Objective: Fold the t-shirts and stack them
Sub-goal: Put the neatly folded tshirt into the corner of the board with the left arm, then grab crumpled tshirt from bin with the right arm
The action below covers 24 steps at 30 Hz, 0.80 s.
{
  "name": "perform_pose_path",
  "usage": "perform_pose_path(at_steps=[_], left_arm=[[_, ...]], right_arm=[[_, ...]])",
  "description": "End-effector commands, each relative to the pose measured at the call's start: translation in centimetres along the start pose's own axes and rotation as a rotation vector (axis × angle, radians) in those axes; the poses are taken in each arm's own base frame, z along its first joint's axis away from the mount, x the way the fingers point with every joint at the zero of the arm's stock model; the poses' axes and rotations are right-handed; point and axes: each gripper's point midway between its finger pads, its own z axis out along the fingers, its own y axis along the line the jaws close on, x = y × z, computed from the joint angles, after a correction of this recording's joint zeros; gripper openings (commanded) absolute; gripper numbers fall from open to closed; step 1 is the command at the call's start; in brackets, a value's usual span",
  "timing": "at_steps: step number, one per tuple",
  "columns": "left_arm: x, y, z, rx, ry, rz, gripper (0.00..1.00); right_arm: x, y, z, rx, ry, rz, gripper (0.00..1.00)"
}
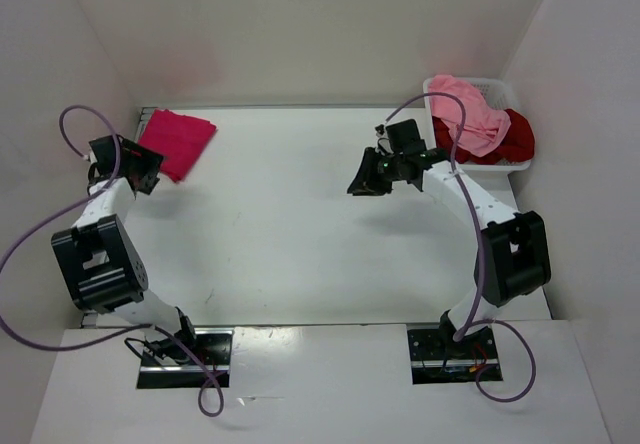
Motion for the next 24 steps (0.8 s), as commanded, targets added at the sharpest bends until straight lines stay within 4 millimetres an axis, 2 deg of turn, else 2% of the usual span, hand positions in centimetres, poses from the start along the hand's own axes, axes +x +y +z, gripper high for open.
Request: perform_pose_path(at_steps=[1,2,5,6,9,10,11,12,13,14,15,16,17,18,19,20,21,22,23,24], left_arm=[[-2.5,-2.3,-3.2,0.071,-0.119,0.042,0.69],[-1.7,-2.6,-3.6,0.077,-0.097,0.062,0.45],[0.7,-5.0,-5.2,0.137,-0.054,0.140,0.25],[2.9,-6.0,-5.8,0.167,-0.011,0.181,0.18],[7.6,-7.2,-6.8,0.214,0.097,0.281,0.15],[10.7,-7.8,-7.2,0.228,0.160,0.337,0.15],[12.4,-8.0,-7.8,0.250,0.200,0.381,0.15],[15.4,-9.1,-8.9,0.296,0.261,0.436,0.15],[17.4,-8.7,-9.3,0.301,0.312,0.469,0.15],[19.0,-8.8,-9.8,0.311,0.345,0.505,0.15],[20.9,-8.4,-10.5,0.326,0.391,0.527,0.15],[23.7,-8.3,-11.5,0.356,0.454,0.578,0.15],[25.2,-8.1,-12.1,0.364,0.494,0.587,0.15],[26.6,-7.7,-12.6,0.368,0.532,0.596,0.17],[29.0,-7.3,-13.5,0.394,0.583,0.623,0.19],[30.2,-6.8,-14.1,0.402,0.618,0.642,0.20],[31.0,-7.1,-14.7,0.420,0.631,0.650,0.21],[31.9,-6.5,-15.0,0.417,0.653,0.665,0.23],[33.2,-5.9,-15.3,0.416,0.681,0.674,0.24],[33.5,-6.1,-15.5,0.428,0.683,0.681,0.26]], right_arm=[[-4.2,0.4,-2.0,0.019,-0.147,-0.003,0.26],[-5.2,0.4,-2.7,0.023,-0.180,-0.004,0.19],[-7.1,1.3,-3.5,0.026,-0.244,-0.013,0.14],[-8.0,2.1,-4.0,0.007,-0.273,-0.017,0.10],[-10.7,1.7,-5.4,0.083,-0.365,0.000,0.05],[-11.2,1.5,-5.8,0.107,-0.386,-0.007,0.03],[-12.4,0.8,-6.7,0.166,-0.450,-0.002,0.03],[-13.8,0.2,-8.0,0.202,-0.513,-0.008,0.02],[-14.8,-0.6,-9.2,0.242,-0.560,-0.006,0.02],[-16.2,-1.7,-10.6,0.290,-0.617,0.015,0.01],[-17.8,-4.4,-12.4,0.331,-0.667,0.062,0.00],[-18.6,-6.2,-12.7,0.349,-0.668,0.093,0.00],[-19.5,-7.2,-13.3,0.326,-0.675,0.121,0.00],[-20.0,-9.2,-13.8,0.340,-0.682,0.175,0.00],[-21.6,-12.0,-15.7,0.363,-0.739,0.227,0.03],[-22.0,-14.1,-15.4,0.386,-0.738,0.266,0.05],[-22.6,-16.1,-16.1,0.447,-0.773,0.303,0.07],[-23.2,-18.0,-16.7,0.480,-0.790,0.341,0.10],[-23.7,-19.7,-15.8,0.515,-0.770,0.365,0.13],[-24.1,-20.7,-15.6,0.552,-0.776,0.387,0.18]])
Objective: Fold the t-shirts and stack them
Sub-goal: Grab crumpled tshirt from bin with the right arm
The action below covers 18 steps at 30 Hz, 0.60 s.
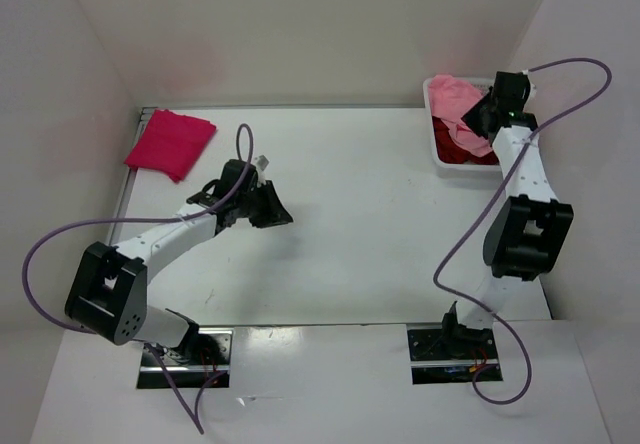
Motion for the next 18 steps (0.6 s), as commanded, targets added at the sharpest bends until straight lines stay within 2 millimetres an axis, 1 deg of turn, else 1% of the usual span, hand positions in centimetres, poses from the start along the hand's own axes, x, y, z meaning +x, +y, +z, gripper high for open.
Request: perform_pose_path(at_steps=[1,2,3,4,5,6,7,8,9,10,11,12,13,15,16,18], left_arm=[[0.7,-1.9,-0.3,0.070,0.006,0.030,0.28],[1.3,-2.0,0.0,0.075,0.029,0.036,0.35],[1.7,-1.9,0.3,0.072,0.042,0.060,0.38],[1.7,-2.1,0.5,0.079,0.050,0.072,0.40],[1.9,-1.9,0.4,0.074,0.056,0.078,0.41],[1.7,-2.1,0.3,0.075,0.055,0.088,0.44],[1.7,-2.0,0.3,0.075,0.054,0.100,0.45],[1.7,-2.0,0.3,0.075,0.054,0.100,0.45],[1.7,-2.0,0.3,0.075,0.054,0.100,0.47],[1.9,-2.0,0.5,0.079,0.069,0.097,0.48],[2.2,-1.8,0.8,0.079,0.086,0.093,0.48],[2.4,-1.6,1.0,0.073,0.092,0.090,0.48],[2.6,-1.6,1.1,0.076,0.106,0.087,0.48],[2.8,-1.3,1.5,0.067,0.116,0.082,0.48],[3.0,-1.1,1.7,0.060,0.124,0.070,0.48],[2.3,-1.5,1.8,0.061,0.109,0.074,0.50]], right_arm=[[-2.6,-0.6,3.1,0.086,-0.077,0.024,0.31],[-2.5,-1.0,3.9,0.109,-0.075,0.036,0.39],[-2.1,-2.2,5.5,0.144,-0.061,0.049,0.45],[-3.1,-2.6,6.0,0.157,-0.086,0.080,0.53],[-3.1,-2.7,6.7,0.160,-0.082,0.080,0.55],[-2.1,-3.2,8.4,0.172,-0.052,0.089,0.56],[-3.6,-2.8,8.8,0.159,-0.081,0.096,0.57],[-3.3,-3.1,9.4,0.172,-0.064,0.095,0.59],[-2.3,-3.8,11.1,0.193,-0.036,0.093,0.59],[-3.2,-3.1,11.3,0.180,-0.054,0.105,0.59],[-2.6,-3.6,12.4,0.190,-0.040,0.104,0.61],[-2.7,-3.5,12.8,0.189,-0.042,0.113,0.61],[-3.3,-3.1,13.0,0.179,-0.056,0.114,0.61],[-3.4,-3.3,13.6,0.186,-0.061,0.114,0.61],[-3.1,-3.5,14.3,0.195,-0.051,0.113,0.61],[-2.9,-3.6,14.8,0.207,-0.036,0.121,0.61]])
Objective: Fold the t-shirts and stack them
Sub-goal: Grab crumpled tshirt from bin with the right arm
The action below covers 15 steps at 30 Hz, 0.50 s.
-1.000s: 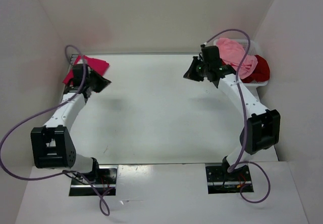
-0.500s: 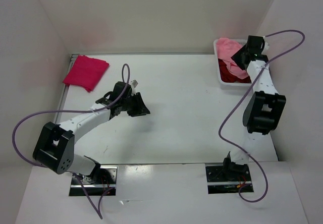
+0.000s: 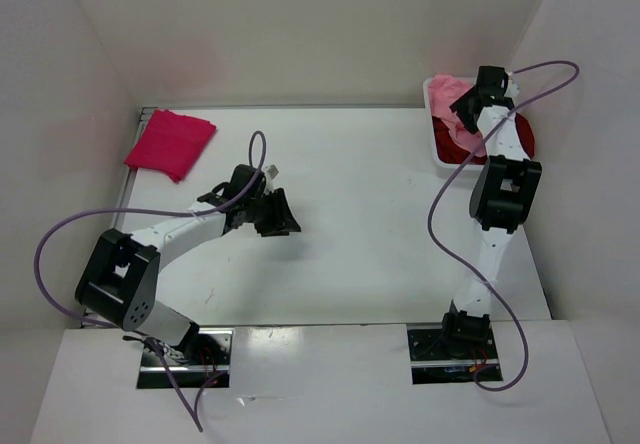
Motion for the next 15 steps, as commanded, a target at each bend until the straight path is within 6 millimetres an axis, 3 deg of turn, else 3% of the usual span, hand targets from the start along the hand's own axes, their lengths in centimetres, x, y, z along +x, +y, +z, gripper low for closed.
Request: perform_pose_path(at_steps=[1,7,11,13,15], left_arm=[[-1.3,-1.4,0.1,0.039,-0.020,0.035,0.50],[-2.4,-2.0,0.1,0.037,-0.049,0.032,0.50],[-2.7,-2.0,0.0,0.029,-0.055,0.023,0.50],[-2.7,-2.0,0.0,0.029,-0.055,0.023,0.50],[-2.8,-1.9,0.0,0.022,-0.061,0.022,0.50]], right_arm=[[-1.4,0.1,0.7,0.032,-0.031,0.021,0.61],[-0.5,-0.8,2.1,0.069,-0.023,0.058,0.55],[0.5,-1.8,1.4,0.087,-0.004,0.065,0.55],[0.1,-1.6,1.0,0.061,-0.031,0.060,0.54],[0.4,-1.9,1.5,0.073,-0.019,0.035,0.51]])
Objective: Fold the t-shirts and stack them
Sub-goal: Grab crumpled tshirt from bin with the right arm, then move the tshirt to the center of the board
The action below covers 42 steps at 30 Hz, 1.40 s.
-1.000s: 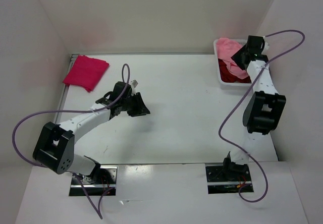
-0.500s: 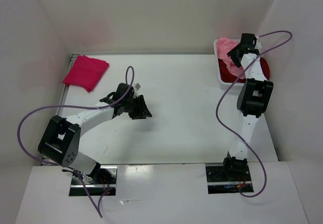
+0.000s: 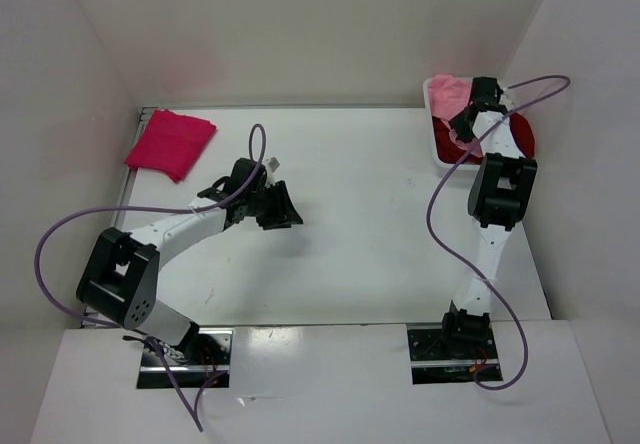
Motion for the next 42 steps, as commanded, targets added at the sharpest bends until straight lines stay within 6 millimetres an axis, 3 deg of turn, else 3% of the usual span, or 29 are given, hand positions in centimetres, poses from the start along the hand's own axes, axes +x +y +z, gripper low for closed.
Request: perform_pose_path(at_steps=[1,4,7,8,10,11,13,14,16,17,18,19,20,21,24,27,28,30,33,34,35,36,37,40,42], left_arm=[[-1.3,-0.8,0.1,0.012,-0.031,0.016,0.50],[-1.2,-0.6,0.3,0.007,-0.025,0.012,0.50],[-1.4,-0.9,0.2,0.012,-0.031,0.016,0.50],[-1.5,-0.9,0.2,0.012,-0.031,0.016,0.50],[-2.2,-1.5,0.2,0.022,-0.043,0.021,0.50],[-2.8,-2.3,0.2,0.039,-0.050,0.027,0.50],[-3.7,-3.3,0.0,0.059,-0.057,0.035,0.50],[-5.1,-4.0,-0.4,0.078,-0.081,0.037,0.50],[-6.4,-4.9,-1.0,0.115,-0.094,0.037,0.50],[-7.6,-4.8,-1.6,0.120,-0.112,0.010,0.51],[-8.8,-5.7,-2.4,0.149,-0.133,0.005,0.51],[-9.5,-5.7,-2.8,0.153,-0.143,-0.002,0.51],[-11.0,-5.2,-3.6,0.150,-0.177,-0.025,0.51],[-11.9,-5.3,-4.5,0.152,-0.203,-0.028,0.53],[-15.3,-4.8,-7.9,0.173,-0.300,-0.084,0.55],[-18.0,-2.9,-11.4,0.179,-0.398,-0.144,0.56],[-18.2,-2.2,-12.1,0.178,-0.409,-0.168,0.58],[-19.2,-0.8,-14.0,0.162,-0.467,-0.189,0.59],[-19.3,0.1,-15.0,0.161,-0.484,-0.204,0.59],[-19.3,0.1,-15.0,0.161,-0.484,-0.204,0.60],[-19.1,0.4,-14.8,0.157,-0.478,-0.209,0.60],[-19.1,0.4,-14.8,0.154,-0.479,-0.196,0.61],[-19.0,0.8,-14.7,0.133,-0.479,-0.180,0.61],[-17.5,2.5,-14.2,0.065,-0.471,-0.161,0.61],[-15.7,4.6,-13.1,0.000,-0.432,-0.182,0.62]], right_arm=[[-1.5,0.4,-1.0,-0.007,-0.034,-0.007,0.40],[-1.4,0.6,-0.6,-0.005,-0.017,-0.020,0.10],[-2.6,1.6,-2.4,-0.062,-0.063,0.000,0.01],[-4.4,2.8,-5.1,-0.105,-0.109,0.010,0.00],[-5.3,4.5,-8.1,-0.147,-0.148,0.006,0.00],[-7.3,5.6,-11.5,-0.194,-0.199,0.007,0.00],[-8.4,7.7,-15.6,-0.297,-0.232,0.008,0.00],[-9.5,9.7,-20.7,-0.412,-0.264,0.005,0.00],[-9.3,12.3,-26.4,-0.531,-0.299,-0.044,0.00],[-10.3,13.7,-32.3,-0.621,-0.366,-0.054,0.00],[-8.5,15.5,-35.6,-0.691,-0.369,-0.110,0.00],[-8.3,16.3,-38.6,-0.738,-0.398,-0.124,0.00],[-7.9,17.0,-41.6,-0.793,-0.418,-0.139,0.00],[-8.2,17.3,-46.6,-0.879,-0.463,-0.142,0.00],[-5.8,18.5,-55.5,-1.102,-0.443,-0.186,0.00],[-3.8,18.4,-62.9,-1.321,-0.406,-0.228,0.00],[-3.4,18.3,-64.2,-1.373,-0.380,-0.220,0.00],[-2.1,18.6,-64.2,-1.415,-0.314,-0.237,0.00],[1.4,19.7,-61.0,-1.429,-0.141,-0.280,0.00],[4.1,20.2,-57.3,-1.392,-0.014,-0.284,0.00],[5.0,20.4,-56.2,-1.401,0.017,-0.286,0.00],[6.7,20.6,-53.6,-1.368,0.078,-0.299,0.00],[9.3,20.5,-48.7,-1.275,0.175,-0.290,0.00],[12.7,19.4,-41.7,-1.131,0.246,-0.294,0.00],[13.4,18.4,-38.6,-1.047,0.215,-0.300,0.00]])
